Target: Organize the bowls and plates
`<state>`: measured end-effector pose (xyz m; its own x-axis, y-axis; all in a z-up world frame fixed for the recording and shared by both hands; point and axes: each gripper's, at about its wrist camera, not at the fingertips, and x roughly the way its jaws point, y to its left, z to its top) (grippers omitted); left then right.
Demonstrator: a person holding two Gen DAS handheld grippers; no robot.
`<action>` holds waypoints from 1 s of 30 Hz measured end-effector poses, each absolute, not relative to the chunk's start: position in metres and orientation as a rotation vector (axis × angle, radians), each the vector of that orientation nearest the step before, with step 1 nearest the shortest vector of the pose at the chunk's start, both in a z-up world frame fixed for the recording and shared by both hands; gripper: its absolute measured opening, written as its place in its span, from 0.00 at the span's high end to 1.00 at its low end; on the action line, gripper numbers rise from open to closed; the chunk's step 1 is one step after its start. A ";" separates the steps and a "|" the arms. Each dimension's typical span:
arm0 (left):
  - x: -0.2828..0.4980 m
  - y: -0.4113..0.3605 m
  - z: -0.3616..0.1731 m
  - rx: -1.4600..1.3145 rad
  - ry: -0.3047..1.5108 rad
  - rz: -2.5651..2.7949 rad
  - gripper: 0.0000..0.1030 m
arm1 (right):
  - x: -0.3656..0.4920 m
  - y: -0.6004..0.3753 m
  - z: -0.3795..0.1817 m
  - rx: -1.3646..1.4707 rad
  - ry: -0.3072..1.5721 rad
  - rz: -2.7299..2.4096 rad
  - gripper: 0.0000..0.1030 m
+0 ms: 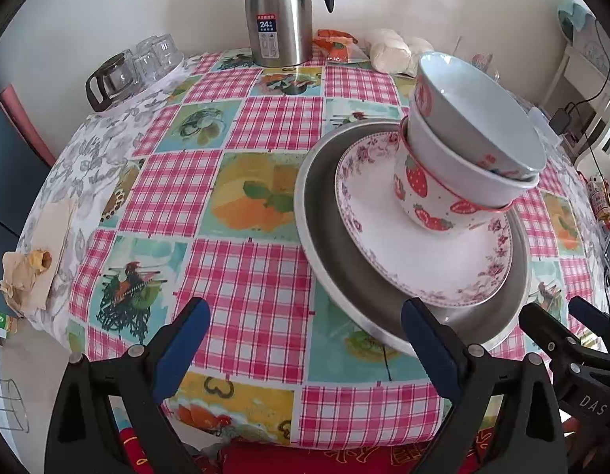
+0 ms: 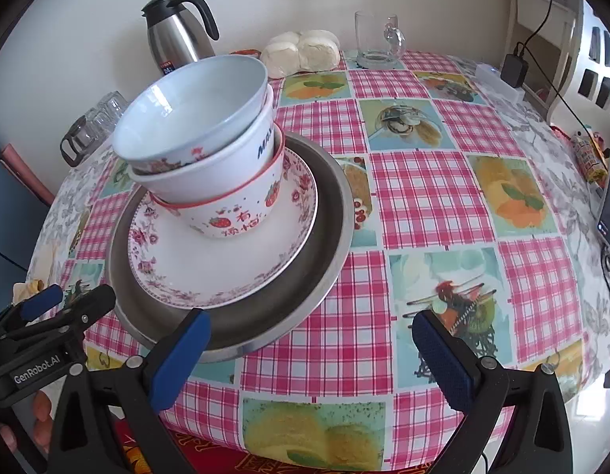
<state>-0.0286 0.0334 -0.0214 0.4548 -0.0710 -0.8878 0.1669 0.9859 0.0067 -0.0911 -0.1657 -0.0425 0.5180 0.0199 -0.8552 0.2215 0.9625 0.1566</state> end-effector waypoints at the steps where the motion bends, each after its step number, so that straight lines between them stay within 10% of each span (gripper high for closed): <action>1: -0.029 0.034 -0.022 0.100 1.090 -0.146 0.05 | -0.092 -0.165 -0.044 0.261 1.023 -0.123 0.00; 30: -0.041 0.044 -0.038 0.119 1.146 -0.101 0.05 | -0.107 -0.166 -0.053 0.286 1.033 -0.158 0.00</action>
<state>-0.0411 0.0437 -0.0381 0.4088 -0.0194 -0.9124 0.1410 0.9891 0.0421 -0.1073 -0.1662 -0.0528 0.5057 0.0054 -0.8627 0.2624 0.9516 0.1598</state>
